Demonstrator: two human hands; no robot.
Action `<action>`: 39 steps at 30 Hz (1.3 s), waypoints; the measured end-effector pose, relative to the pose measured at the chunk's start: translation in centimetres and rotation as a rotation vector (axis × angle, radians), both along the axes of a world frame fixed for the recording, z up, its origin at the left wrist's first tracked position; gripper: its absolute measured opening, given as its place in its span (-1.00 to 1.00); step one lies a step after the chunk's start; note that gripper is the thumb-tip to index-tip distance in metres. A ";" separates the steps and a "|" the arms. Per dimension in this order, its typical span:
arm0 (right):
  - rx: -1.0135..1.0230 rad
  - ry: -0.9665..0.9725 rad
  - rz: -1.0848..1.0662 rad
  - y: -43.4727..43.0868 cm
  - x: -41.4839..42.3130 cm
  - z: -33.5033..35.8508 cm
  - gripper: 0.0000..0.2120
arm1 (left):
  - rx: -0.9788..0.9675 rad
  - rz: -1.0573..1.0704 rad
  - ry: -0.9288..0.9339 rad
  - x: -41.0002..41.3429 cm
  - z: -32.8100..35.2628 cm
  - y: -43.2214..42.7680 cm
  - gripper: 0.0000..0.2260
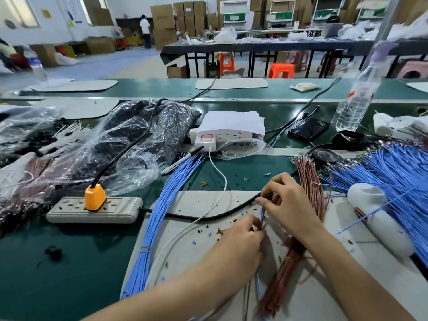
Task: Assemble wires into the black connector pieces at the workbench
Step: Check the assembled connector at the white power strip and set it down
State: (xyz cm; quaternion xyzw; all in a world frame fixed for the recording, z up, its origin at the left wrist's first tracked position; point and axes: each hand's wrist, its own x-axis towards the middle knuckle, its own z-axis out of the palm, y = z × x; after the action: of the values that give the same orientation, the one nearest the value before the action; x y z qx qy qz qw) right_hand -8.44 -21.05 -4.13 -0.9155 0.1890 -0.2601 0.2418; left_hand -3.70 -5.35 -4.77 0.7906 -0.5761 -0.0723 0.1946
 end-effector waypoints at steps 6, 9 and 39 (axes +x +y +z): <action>-0.003 0.116 0.025 0.9 0.4 -0.3 -0.86 | -0.058 0.007 0.017 -0.3 -0.1 -0.1 -0.77; 0.019 0.111 0.018 0.7 0.4 -0.5 -0.84 | -0.067 0.010 0.035 -0.4 0.0 -0.3 -0.78; 0.107 -0.101 0.054 1.1 0.7 -0.6 -0.76 | -0.152 0.674 0.056 18.2 3.4 -0.4 -0.78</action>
State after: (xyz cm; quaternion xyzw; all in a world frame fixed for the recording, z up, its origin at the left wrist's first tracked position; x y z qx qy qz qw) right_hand -7.77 -19.94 -4.77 -0.8918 0.1652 -0.2890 0.3064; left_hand 14.46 -5.78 -1.36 0.9174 -0.2806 0.0174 0.2815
